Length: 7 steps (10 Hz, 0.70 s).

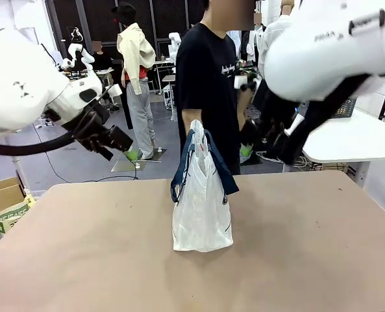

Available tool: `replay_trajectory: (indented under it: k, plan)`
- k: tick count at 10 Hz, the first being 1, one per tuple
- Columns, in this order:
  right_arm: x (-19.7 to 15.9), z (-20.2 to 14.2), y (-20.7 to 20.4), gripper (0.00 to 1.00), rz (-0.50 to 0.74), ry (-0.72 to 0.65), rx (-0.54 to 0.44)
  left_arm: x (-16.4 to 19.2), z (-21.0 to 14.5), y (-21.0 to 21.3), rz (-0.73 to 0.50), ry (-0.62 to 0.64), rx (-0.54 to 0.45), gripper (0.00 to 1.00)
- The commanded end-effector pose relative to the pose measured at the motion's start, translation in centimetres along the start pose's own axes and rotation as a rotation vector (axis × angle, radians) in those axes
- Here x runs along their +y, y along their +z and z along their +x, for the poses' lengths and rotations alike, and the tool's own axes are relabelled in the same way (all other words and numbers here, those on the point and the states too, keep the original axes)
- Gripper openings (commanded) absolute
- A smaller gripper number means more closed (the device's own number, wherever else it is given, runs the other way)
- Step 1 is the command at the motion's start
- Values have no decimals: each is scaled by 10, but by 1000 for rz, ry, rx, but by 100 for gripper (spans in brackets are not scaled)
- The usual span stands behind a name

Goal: Transfer purchased items from the store into the shopping bag.
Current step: Open the Reusable shopping bag in the center of the table.

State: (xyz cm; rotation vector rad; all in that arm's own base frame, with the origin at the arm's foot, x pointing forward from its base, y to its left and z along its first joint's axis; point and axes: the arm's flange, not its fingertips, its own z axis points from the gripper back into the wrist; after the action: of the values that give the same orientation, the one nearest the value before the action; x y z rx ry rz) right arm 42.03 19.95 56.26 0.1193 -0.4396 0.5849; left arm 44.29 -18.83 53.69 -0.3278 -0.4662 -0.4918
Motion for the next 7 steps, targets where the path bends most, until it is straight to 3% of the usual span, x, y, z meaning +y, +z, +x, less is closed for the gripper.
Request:
replay_trajectory:
  k: [1, 2, 3, 7]
  plan:
    - [-7, 38, -5, 100, -67, -53, 40, 2, 29, -5, -9, 72, 55, 100]
    - [-9, 47, -4, 100, -74, -67, 29, -3, 35, 0, -41, 84, 30, 100]
    - [-17, 45, -7, 100, -59, -38, 36, 3, 15, -3, -2, 34, 21, 100]
    - [-16, 45, 1, 100, -49, -41, 3, 2, 24, -6, -5, 49, 36, 100]
